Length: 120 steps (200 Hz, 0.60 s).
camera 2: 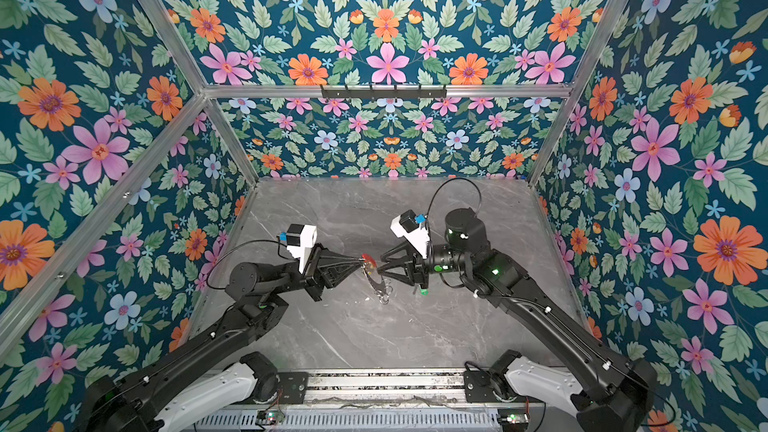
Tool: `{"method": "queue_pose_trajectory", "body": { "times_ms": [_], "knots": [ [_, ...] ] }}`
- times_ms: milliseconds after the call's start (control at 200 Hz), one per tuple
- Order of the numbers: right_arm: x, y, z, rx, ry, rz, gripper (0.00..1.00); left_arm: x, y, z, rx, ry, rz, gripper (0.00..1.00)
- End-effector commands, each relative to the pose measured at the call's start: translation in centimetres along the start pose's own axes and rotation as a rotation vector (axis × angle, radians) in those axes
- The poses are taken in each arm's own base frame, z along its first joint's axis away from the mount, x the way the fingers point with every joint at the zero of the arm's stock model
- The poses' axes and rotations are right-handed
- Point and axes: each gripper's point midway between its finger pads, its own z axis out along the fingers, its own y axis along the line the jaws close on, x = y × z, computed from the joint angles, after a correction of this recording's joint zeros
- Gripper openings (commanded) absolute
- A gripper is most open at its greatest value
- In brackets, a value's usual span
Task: Remove the keys from the keyring
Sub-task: 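Open the right gripper and pull it back from the ring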
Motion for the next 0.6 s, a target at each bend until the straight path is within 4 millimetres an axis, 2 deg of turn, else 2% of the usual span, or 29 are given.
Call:
{"method": "queue_pose_trajectory", "body": {
  "times_ms": [0,95,205,410,595],
  "knots": [
    [-2.9,1.1,-1.1,0.004,-0.094,-0.052,0.42,-0.6,-0.9,0.0,0.031,-0.014,0.053,0.0],
    [-4.8,1.7,-1.3,-0.023,-0.155,-0.063,0.43,-0.7,-1.0,-0.1,0.032,-0.018,0.066,0.0],
    [-5.6,1.9,-0.6,-0.091,-0.172,-0.034,0.44,-0.8,-0.9,-0.1,0.03,-0.025,0.071,0.0],
    [-5.9,2.4,0.4,-0.183,-0.185,-0.002,0.43,-0.8,-0.4,-0.3,-0.004,-0.044,0.076,0.0],
    [-5.0,2.8,1.8,-0.215,-0.142,0.014,0.37,-0.9,0.2,-0.5,-0.047,-0.054,0.085,0.0]
  ]
}}
